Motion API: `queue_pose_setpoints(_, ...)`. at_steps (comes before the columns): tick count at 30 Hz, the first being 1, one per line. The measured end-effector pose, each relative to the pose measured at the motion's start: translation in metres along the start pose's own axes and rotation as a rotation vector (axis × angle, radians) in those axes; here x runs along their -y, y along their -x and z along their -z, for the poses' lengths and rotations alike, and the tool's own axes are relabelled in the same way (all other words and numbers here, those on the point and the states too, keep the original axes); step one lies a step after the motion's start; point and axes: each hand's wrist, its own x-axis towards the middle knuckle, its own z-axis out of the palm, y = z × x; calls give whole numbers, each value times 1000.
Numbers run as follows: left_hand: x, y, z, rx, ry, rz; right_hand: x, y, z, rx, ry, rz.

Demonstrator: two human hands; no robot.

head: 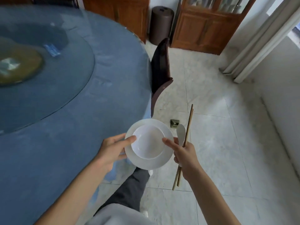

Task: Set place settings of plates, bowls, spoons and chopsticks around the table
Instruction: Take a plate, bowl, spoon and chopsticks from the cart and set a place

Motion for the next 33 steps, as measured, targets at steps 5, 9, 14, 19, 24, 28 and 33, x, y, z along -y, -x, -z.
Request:
queue_pose_setpoints(5, -47, -99, -14, -63, 78, -28, 63, -118, -11, 103, 40, 29)
queue_pose_setpoints(9, -90, -172, -14, -159, 195, -4, 126, -210, -34, 175, 134, 10)
queue_pose_setpoints(14, -135, -235, -7, -306, 326, 8, 198, -306, -77, 293, 302, -10)
queue_pose_setpoints(19, -161, -280, 0, -440, 459, 17, 243, -381, -125, 406, 399, -57)
queue_pose_setpoints(24, -167, -332, -3, -631, 604, 73, 261, -467, -182, 568, 596, -94)
queue_pose_setpoints(28, -169, -379, -23, -802, 733, 160, 259, -532, -221, 659, 798, -52)
queue_pose_setpoints(33, -172, -424, -52, -1028, 856, 263, 254, -597, -252, 836, 1003, -26)
